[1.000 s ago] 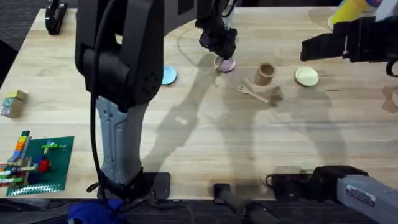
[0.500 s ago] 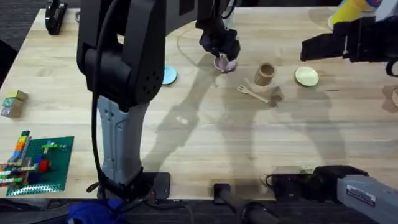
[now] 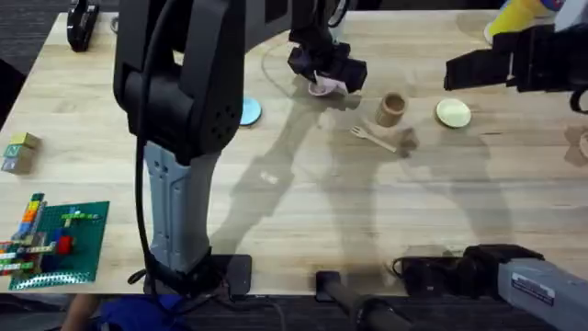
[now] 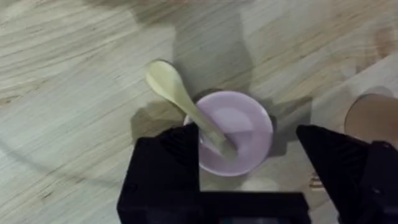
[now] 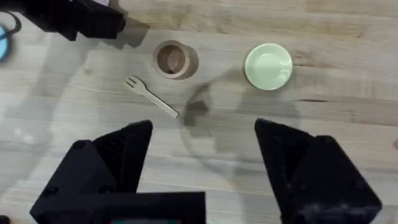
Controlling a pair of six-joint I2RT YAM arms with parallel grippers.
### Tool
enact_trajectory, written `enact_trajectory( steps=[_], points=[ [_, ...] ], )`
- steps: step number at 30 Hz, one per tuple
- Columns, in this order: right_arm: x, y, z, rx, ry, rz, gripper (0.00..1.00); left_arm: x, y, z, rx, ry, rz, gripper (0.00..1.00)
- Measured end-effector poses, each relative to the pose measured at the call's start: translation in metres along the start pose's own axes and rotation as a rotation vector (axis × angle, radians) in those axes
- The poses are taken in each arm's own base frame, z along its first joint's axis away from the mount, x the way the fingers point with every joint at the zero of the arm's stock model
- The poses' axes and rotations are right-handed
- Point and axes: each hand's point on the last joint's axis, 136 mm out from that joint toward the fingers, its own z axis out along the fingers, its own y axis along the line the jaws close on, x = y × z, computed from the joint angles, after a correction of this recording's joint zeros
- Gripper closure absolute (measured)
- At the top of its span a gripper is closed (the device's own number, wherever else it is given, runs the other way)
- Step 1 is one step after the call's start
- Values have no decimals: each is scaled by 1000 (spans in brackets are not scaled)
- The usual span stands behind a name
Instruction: Pick up a utensil and set it on the pink plate, then put the other utensil in the container.
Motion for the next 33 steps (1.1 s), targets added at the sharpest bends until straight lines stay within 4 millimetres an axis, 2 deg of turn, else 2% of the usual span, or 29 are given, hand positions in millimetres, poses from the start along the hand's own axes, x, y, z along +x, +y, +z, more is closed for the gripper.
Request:
enact_trajectory(
  steps=[2, 6, 18, 33],
  points=[
    [0, 0, 0, 0, 0, 0, 3, 0, 0, -1, 0, -1, -1, 8],
    [0, 0, 0, 0, 0, 0, 3, -4, -2, -5, 0, -6, 0, 5],
    [0, 0, 0, 0, 0, 0, 3, -26, -13, -44, -5, -26, 8, 5],
    [0, 0, 0, 0, 0, 0, 3, 4, 11, -80, -175, 106, -30, 5]
  ],
)
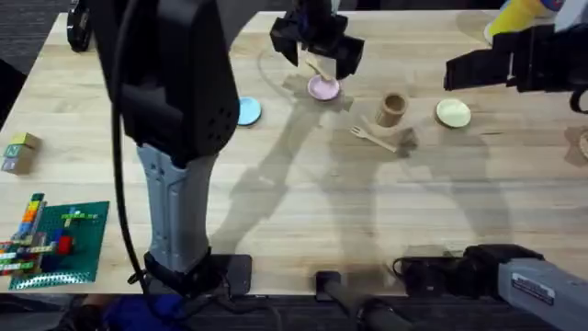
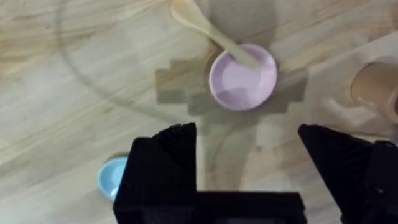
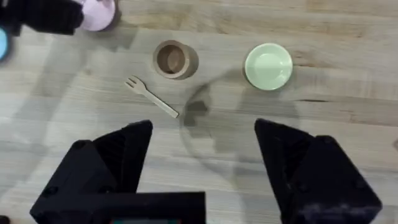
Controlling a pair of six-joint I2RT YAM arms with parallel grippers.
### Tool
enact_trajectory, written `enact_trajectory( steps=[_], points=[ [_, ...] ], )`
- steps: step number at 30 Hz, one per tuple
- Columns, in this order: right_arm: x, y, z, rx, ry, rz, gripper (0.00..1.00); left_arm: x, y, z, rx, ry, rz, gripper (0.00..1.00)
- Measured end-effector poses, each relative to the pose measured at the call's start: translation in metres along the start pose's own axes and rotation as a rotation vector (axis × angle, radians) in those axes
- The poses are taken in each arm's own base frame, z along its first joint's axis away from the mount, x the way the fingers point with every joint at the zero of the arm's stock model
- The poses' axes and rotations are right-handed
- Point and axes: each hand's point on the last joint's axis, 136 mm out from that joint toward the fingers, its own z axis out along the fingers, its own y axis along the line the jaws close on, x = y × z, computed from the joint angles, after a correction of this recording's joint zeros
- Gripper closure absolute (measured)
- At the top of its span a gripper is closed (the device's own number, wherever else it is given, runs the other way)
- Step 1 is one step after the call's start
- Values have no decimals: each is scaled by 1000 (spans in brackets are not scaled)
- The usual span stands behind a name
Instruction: Pick up a utensil and set it on the pink plate, then put the other utensil in the container.
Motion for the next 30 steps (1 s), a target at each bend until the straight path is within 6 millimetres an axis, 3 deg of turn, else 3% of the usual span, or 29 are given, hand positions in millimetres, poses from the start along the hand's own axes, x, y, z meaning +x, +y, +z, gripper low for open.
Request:
enact_trajectory(
  steps=[9, 14, 30],
  points=[
    [0, 0, 0, 0, 0, 0, 3, -4, 19, -46, -6, -81, -123, 5],
    [0, 0, 0, 0, 0, 0, 4, -15, 21, -48, -1, -129, -200, 4],
    [0, 0, 0, 0, 0, 0, 3, -66, -8, -60, -49, -374, -277, 4]
  ],
)
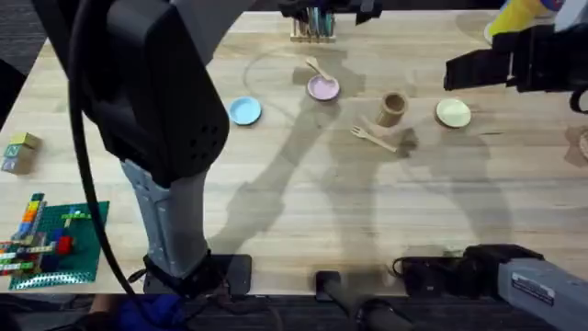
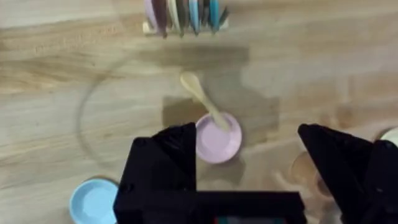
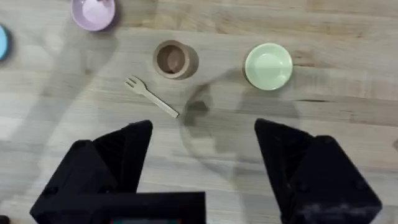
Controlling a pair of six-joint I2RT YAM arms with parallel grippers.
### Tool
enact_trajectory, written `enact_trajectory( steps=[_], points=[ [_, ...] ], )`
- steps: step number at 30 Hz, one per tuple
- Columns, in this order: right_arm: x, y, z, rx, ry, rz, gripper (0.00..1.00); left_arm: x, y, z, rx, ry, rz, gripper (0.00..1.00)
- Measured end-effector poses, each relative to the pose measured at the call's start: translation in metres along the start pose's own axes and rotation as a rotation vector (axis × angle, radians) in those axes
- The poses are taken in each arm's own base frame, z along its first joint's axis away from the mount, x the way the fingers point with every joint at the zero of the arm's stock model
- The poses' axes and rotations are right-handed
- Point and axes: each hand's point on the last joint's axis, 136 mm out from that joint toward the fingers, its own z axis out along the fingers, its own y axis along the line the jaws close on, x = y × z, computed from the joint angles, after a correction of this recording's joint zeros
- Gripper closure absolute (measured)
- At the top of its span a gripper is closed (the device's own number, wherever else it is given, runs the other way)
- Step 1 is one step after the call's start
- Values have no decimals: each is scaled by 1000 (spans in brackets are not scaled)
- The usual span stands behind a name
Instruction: Pick up a utensil and set it on the pink plate, then put the other utensil in the container.
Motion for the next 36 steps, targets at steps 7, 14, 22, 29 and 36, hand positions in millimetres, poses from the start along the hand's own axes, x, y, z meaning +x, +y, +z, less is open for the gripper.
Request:
enact_trajectory(
  steps=[7, 14, 22, 29, 36],
  points=[
    [0, 0, 0, 0, 0, 0, 4, -5, 26, 23, -49, 5, -159, 4],
    [0, 0, 0, 0, 0, 0, 3, 5, 48, 76, -95, 52, -239, 4],
    [0, 0, 0, 0, 0, 0, 3, 36, 40, 117, -104, 139, -244, 4],
    [0, 0, 0, 0, 0, 0, 3, 56, 42, 140, -117, 201, -270, 4],
    [0, 0, 0, 0, 0, 0, 3, 58, 42, 140, -122, 207, -285, 37]
  ],
)
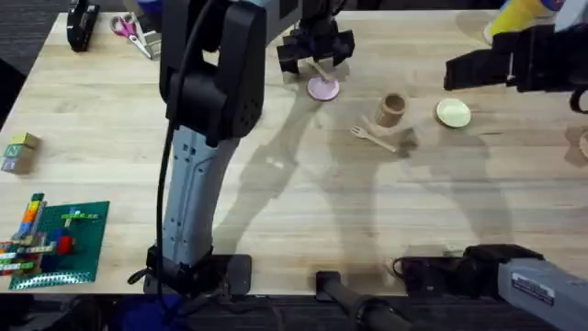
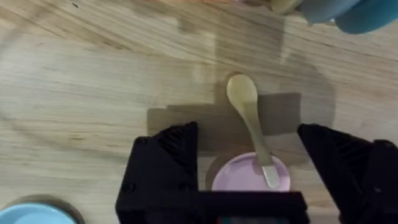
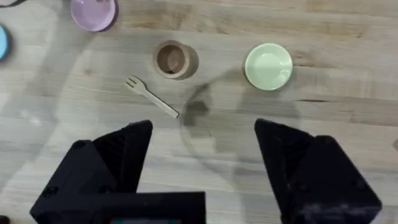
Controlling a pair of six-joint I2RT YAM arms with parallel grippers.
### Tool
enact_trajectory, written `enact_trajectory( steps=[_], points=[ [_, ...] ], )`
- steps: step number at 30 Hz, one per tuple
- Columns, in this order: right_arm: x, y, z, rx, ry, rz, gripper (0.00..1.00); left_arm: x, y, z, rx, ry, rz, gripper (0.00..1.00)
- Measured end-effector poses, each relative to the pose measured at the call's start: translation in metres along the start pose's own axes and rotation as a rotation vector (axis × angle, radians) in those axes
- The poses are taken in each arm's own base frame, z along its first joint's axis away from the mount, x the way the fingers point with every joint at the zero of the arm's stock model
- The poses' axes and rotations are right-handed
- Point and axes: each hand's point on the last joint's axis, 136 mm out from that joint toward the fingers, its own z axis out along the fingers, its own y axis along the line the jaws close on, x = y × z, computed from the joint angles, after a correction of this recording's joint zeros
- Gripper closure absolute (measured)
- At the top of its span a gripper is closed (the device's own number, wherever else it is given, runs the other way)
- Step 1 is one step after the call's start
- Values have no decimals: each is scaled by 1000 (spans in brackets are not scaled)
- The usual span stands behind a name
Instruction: Pick up a utensil and set it on the pink plate, then put the other utensil in the container.
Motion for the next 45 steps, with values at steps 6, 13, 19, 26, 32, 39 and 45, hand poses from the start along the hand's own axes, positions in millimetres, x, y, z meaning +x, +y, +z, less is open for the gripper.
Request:
enact_trajectory(
  steps=[6, 13, 19, 26, 32, 39, 45],
  points=[
    [0, 0, 0, 0, 0, 0, 3, 3, 4, 0, -13, 14, -9, 352],
    [0, 0, 0, 0, 0, 0, 3, 6, 6, 1, -20, 26, -7, 652],
    [0, 0, 0, 0, 0, 0, 3, 6, 6, 1, -21, 29, -7, 810],
    [0, 0, 0, 0, 0, 0, 3, 6, 6, 1, -21, 29, -7, 955],
    [0, 0, 0, 0, 0, 0, 3, 8, 8, 0, -27, 36, -6, 960],
    [0, 0, 0, 0, 0, 0, 3, 7, 8, -7, -32, 45, 43, 960],
    [0, 0, 0, 0, 0, 0, 4, 8, 11, -33, -34, 53, 139, 960]
  ],
)
